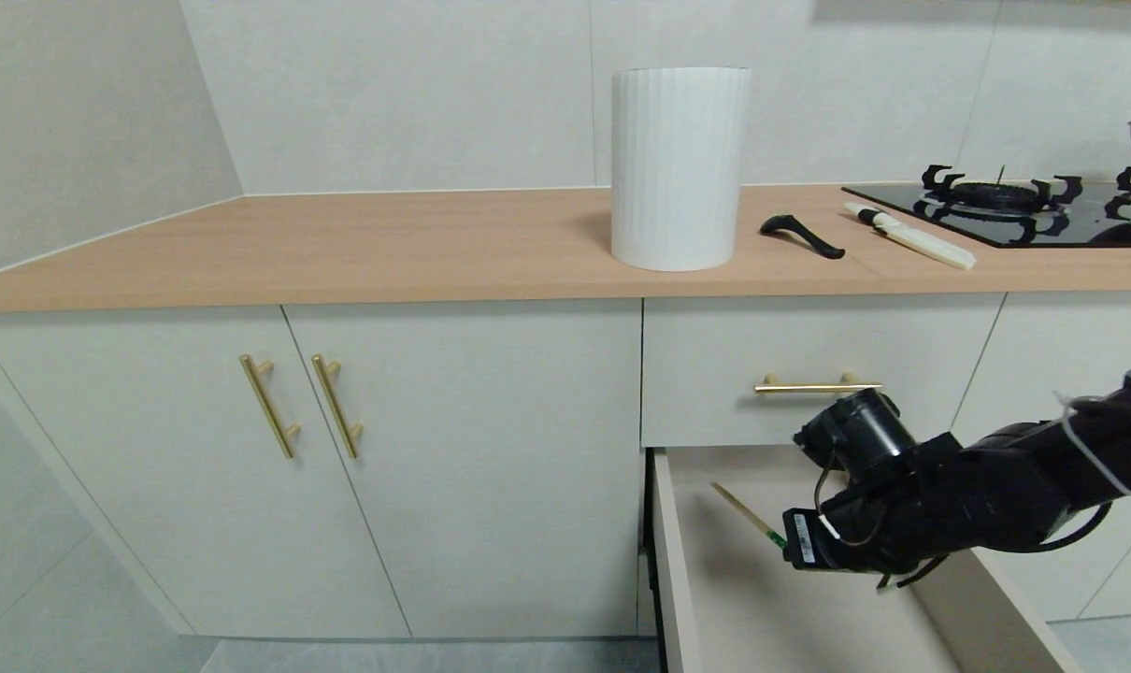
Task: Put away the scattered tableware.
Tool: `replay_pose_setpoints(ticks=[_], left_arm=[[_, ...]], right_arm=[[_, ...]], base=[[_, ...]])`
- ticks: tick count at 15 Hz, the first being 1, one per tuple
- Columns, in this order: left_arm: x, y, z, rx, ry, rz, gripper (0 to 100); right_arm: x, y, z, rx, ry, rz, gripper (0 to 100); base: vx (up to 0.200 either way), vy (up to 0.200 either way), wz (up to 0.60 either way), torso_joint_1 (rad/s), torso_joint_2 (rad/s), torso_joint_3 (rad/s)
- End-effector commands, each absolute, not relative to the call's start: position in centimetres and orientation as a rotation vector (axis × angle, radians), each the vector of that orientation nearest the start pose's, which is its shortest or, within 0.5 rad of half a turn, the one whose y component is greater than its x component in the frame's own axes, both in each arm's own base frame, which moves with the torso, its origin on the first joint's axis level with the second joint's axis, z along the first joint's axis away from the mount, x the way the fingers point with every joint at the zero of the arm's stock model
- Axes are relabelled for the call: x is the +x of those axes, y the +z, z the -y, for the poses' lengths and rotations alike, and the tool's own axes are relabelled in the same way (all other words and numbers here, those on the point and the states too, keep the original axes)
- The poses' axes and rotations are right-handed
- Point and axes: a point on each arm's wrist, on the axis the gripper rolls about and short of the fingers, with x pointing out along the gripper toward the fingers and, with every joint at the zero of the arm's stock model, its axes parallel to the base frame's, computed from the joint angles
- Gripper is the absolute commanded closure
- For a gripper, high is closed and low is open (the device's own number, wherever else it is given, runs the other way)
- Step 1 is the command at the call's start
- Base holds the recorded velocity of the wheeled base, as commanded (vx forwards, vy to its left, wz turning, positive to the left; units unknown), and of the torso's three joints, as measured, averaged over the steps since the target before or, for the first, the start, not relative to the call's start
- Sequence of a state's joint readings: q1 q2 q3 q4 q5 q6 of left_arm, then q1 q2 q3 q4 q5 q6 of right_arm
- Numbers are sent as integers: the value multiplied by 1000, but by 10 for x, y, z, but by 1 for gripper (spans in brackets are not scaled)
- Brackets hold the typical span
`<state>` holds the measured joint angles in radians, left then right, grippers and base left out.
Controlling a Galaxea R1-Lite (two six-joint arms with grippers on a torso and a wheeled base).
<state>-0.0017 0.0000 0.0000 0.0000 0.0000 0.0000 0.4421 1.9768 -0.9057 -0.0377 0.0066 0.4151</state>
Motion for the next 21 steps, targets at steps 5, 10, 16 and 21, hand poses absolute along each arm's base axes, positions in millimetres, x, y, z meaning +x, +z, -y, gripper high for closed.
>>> replay_pose_setpoints(ticks=[5, 10, 16, 21], left_arm=[[-23, 75, 0, 0, -2, 0, 0], [-23, 76, 0, 0, -3, -2, 0], [-23, 75, 0, 0, -2, 0, 0], [-23, 76, 0, 0, -3, -2, 0]], right_arm=[[307, -19, -151, 80, 108, -1207, 100], [306, -35, -162, 6, 56, -1183, 100], [307, -36, -162, 6, 56, -1180, 100], [307, -36, -162, 8, 55, -1180, 0]], base=[[0, 0, 0, 0, 0, 0], [0, 0, 0, 0, 0, 0], [0, 0, 0, 0, 0, 0], [0, 0, 0, 0, 0, 0]])
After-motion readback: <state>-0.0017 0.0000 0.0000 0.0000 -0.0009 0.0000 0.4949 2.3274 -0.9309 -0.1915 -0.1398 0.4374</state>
